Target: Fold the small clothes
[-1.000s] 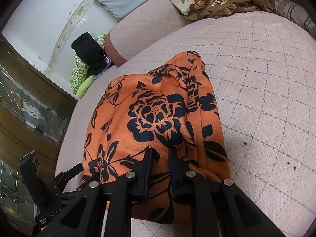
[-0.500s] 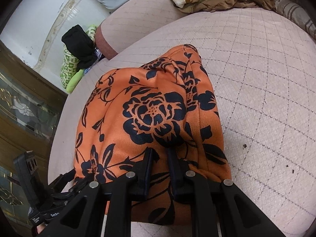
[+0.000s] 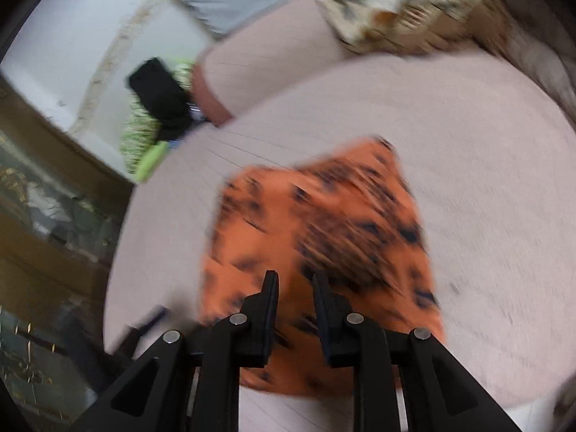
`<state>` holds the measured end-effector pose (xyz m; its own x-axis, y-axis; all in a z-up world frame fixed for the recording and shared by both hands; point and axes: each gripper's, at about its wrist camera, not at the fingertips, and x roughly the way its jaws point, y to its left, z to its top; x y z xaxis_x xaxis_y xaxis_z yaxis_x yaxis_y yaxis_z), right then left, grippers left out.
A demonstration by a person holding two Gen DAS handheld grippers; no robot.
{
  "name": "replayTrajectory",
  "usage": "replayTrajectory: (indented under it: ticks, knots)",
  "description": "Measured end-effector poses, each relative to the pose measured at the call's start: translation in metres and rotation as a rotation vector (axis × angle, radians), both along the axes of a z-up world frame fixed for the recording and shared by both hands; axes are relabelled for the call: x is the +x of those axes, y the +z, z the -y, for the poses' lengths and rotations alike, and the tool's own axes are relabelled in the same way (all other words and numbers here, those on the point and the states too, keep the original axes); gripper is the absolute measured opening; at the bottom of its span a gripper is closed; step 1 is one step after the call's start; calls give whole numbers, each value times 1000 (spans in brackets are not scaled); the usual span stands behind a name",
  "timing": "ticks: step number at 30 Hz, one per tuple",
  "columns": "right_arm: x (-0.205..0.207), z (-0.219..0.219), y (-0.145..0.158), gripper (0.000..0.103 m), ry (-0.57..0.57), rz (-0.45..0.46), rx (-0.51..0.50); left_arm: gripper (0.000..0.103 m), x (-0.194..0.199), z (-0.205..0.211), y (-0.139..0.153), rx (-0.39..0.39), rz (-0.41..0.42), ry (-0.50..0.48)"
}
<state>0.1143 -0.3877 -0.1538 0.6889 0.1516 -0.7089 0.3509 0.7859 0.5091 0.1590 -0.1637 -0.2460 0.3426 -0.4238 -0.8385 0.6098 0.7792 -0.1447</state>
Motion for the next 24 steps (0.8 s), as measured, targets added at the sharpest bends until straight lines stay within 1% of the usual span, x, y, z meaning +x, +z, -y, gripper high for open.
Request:
replayTrajectory:
  ticks: [1,2,3,6,7,9,11,12,13,14,15,17,18,22,24]
  knots:
    - [13,-4,3,23,20,-1,4,103,1,1,-5,9,-20,-8]
    - [30,-8,4,23,49,-9,14,103,5,2,-10,-5,-55,-10]
    - [47,-12,3,23,80,-20,25,103,7,3,-11,-17,-72,-8]
    - [96,-19,-11,23,131,-80,30,103,11,4,-14,-21,-86,-16]
    - [112,-20,-18,23,139,-89,55,103,11,5,-15,-18,-82,-19]
    - [141,-22,-33,23,157,-130,68,103,10,7,-15,-8,-66,-30]
    - [161,-24,-47,23,160,-169,35,103,9,12,-15,2,-49,-42]
    - [172,-23,-59,23,160,-203,13,103,8,14,-16,7,-43,-47]
    - [180,-19,-73,22,155,-245,18,103,8,16,-16,10,-42,-47]
    - [187,-13,-89,21,145,-288,48,103,9,15,-16,10,-42,-45]
    - [190,-7,-101,21,140,-294,90,103,10,13,-16,12,-43,-40]
    - [186,-2,-101,21,132,-260,122,103,12,11,-17,2,-61,-40]
    - [182,-2,-96,21,130,-253,110,103,12,11,-17,-1,-64,-38]
    - [152,-13,-70,21,153,-202,-18,103,8,9,-17,2,-36,-36]
    - [125,-16,-51,21,163,-146,-26,103,4,9,-16,8,-11,-35]
